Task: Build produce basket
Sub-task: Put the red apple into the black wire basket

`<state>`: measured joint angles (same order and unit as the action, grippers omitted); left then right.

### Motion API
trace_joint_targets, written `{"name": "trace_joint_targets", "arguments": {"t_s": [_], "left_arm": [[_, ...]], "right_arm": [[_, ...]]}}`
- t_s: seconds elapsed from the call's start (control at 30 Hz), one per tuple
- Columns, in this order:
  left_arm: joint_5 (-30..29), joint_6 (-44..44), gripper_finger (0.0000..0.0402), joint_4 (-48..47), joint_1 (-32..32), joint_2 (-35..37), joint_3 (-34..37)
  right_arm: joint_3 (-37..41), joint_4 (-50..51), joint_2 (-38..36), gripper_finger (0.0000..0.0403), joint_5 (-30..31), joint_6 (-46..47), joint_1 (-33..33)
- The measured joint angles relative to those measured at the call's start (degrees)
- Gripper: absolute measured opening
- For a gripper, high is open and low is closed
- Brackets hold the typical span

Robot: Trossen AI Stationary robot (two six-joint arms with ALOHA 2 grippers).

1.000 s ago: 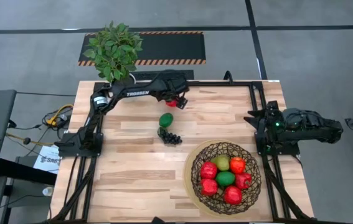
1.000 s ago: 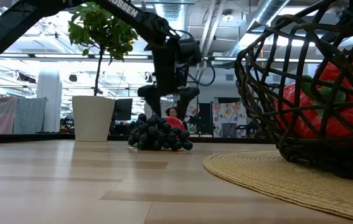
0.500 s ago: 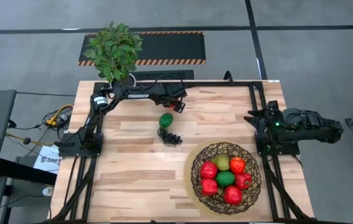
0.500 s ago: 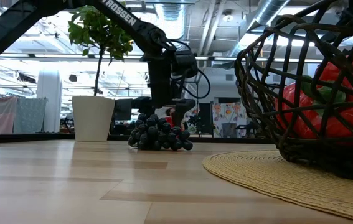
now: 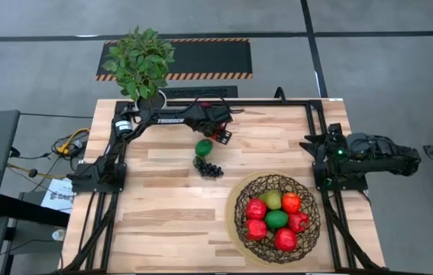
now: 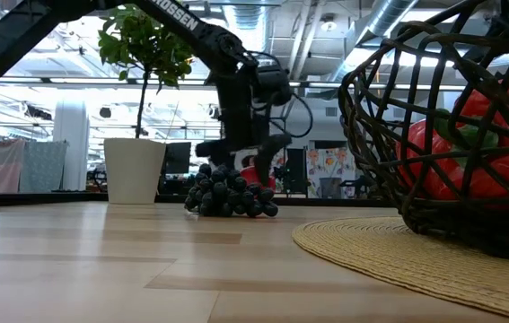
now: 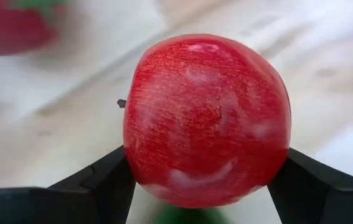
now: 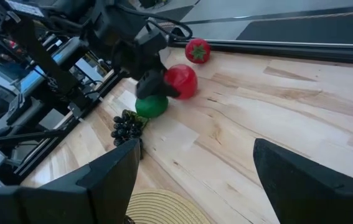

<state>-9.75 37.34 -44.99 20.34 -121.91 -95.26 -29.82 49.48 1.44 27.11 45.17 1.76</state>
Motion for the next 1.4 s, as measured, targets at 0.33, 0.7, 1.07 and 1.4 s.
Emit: {"name": "trace_joint_targets", "arguments": {"t_s": [0.33,0.7,1.07,1.4], "left_arm": [[9.8,-1.1,0.0279,-1.1,-8.0,3.1,-11.4],[15.2,-15.9,0.0281,10.1,-19.7,16.3,-20.8],[31.8,-20.5,0.0281,38.8,-28.9,23.0,-20.8],[37.6,-19.5,0.0282,50.7,-35.7,23.3,-20.7]], "right_arm": [[0.0,0.0,0.0,0.0333,0.0,0.0,0.0],[0.0,0.0,0.0,0.0333,0.0,0.0,0.0],[0.0,0.1,0.0,0.0333,0.0,0.3,0.0],[0.0,0.1,0.0,0.0333,0.0,0.5,0.0]]}}
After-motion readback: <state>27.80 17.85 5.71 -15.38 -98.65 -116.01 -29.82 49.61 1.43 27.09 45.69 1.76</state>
